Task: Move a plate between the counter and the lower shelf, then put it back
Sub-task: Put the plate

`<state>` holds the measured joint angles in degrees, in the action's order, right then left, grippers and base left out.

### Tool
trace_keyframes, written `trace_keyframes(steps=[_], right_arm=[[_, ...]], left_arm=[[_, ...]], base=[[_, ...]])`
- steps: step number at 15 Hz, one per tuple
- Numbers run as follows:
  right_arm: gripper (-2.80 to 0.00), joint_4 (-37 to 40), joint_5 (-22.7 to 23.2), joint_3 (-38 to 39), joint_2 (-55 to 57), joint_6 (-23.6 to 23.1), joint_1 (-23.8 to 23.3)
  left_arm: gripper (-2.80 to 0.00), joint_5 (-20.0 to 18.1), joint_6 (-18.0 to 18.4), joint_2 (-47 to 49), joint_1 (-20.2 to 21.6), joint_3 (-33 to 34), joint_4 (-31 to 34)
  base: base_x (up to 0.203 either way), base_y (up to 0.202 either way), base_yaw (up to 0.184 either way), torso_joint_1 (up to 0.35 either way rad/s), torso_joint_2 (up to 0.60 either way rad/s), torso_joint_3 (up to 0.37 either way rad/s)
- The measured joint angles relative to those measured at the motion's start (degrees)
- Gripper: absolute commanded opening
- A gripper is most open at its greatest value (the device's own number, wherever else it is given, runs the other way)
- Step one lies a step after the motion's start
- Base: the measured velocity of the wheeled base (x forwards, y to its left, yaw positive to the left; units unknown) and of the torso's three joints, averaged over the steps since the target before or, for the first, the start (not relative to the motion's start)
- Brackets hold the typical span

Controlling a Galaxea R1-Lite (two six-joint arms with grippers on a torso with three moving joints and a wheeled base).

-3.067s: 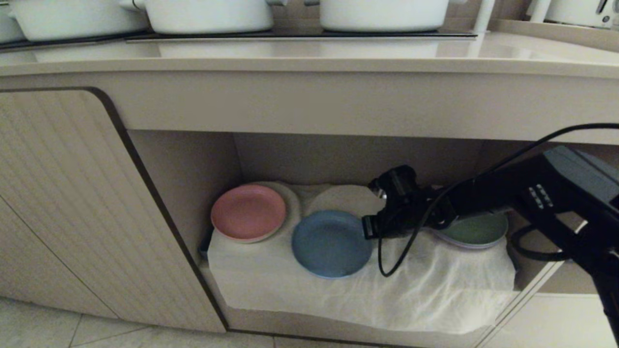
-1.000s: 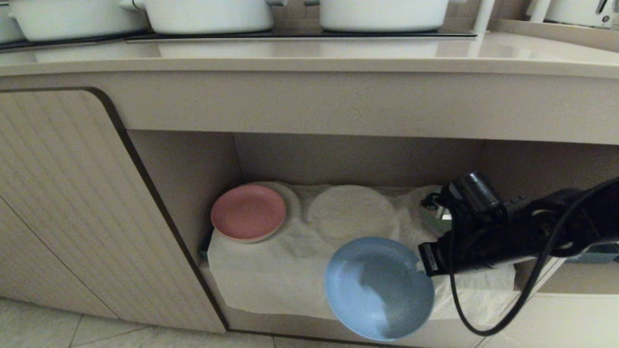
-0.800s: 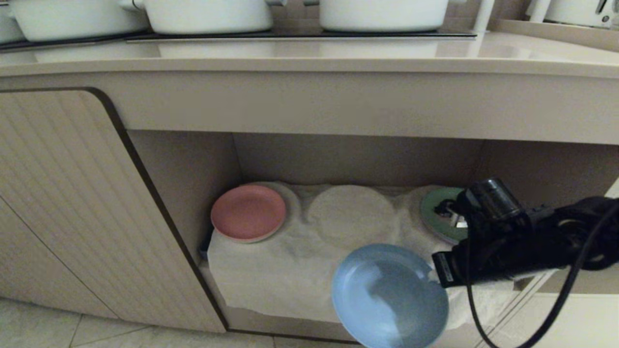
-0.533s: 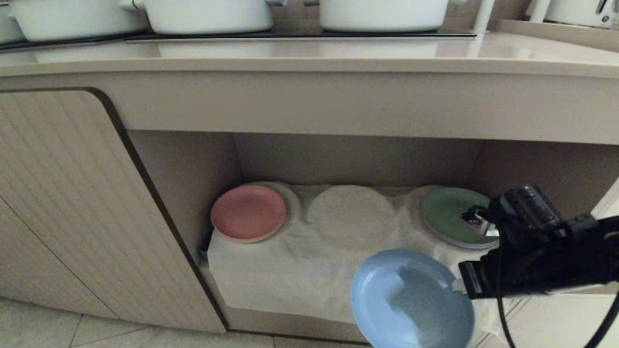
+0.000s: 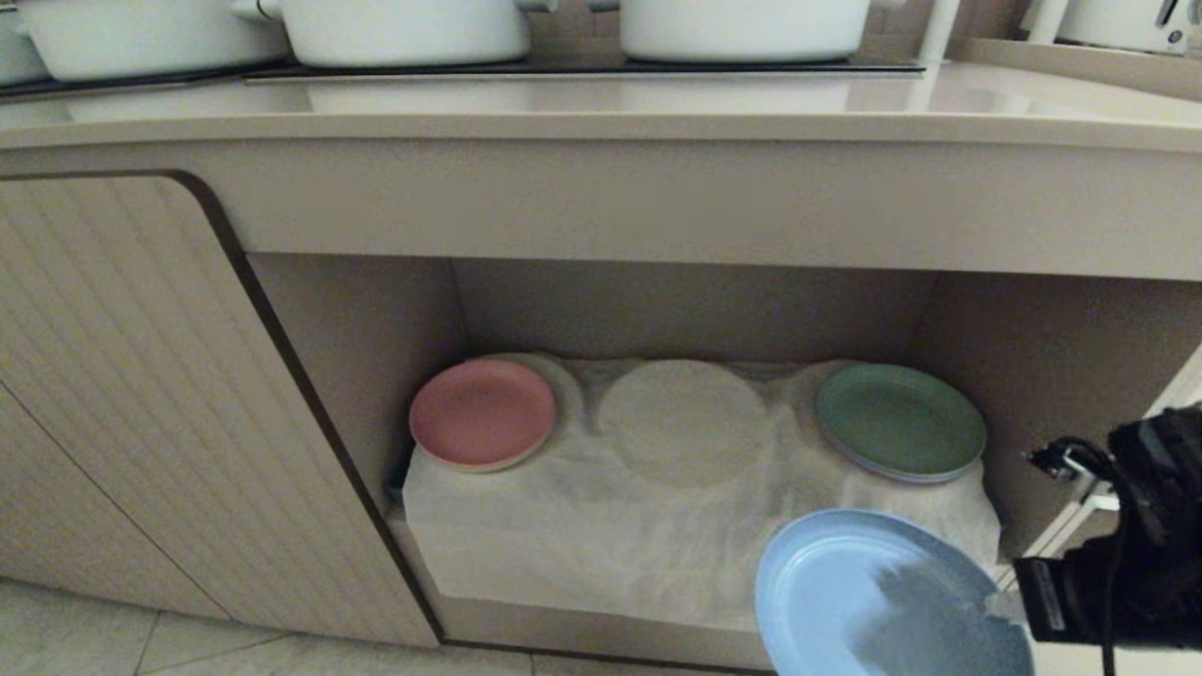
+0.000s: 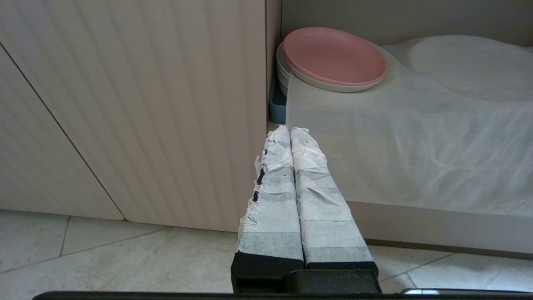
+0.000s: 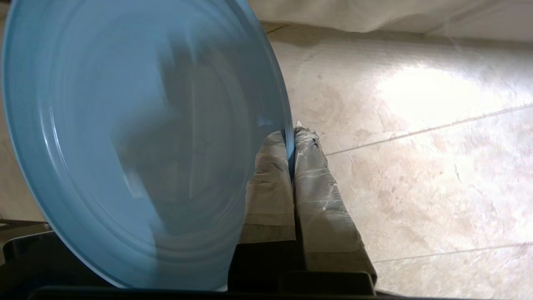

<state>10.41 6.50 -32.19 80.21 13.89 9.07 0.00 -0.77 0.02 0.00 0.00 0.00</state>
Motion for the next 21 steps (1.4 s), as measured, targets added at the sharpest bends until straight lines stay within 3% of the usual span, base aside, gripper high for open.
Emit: trace_keyframes(steps=[4, 7, 12, 21], right_arm=[[-2.8, 0.2, 0.0, 6.8, -7.3, 0.5, -3.1], [-2.8, 0.8, 0.0, 9.7, -12.1, 5.4, -3.7], [-2.8, 6.5, -0.1, 11.3, -19.1, 8.0, -3.8], [-2.8, 7.7, -0.2, 13.1, -24.4, 10.0, -4.0]], left_arm=[[-2.8, 0.0, 0.0, 0.0, 0.0, 0.0, 0.0], [-2.8, 0.0, 0.0, 0.0, 0.0, 0.0, 0.0], [-2.8, 0.0, 0.0, 0.0, 0.0, 0.0, 0.0], [-2.8, 0.0, 0.0, 0.0, 0.0, 0.0, 0.0]], base=[[0.0, 0.0, 0.0, 0.0, 0.0, 0.0], [0.0, 0.0, 0.0, 0.0, 0.0, 0.0], [0.0, 0.0, 0.0, 0.0, 0.0, 0.0], [0.0, 0.0, 0.0, 0.0, 0.0, 0.0]])
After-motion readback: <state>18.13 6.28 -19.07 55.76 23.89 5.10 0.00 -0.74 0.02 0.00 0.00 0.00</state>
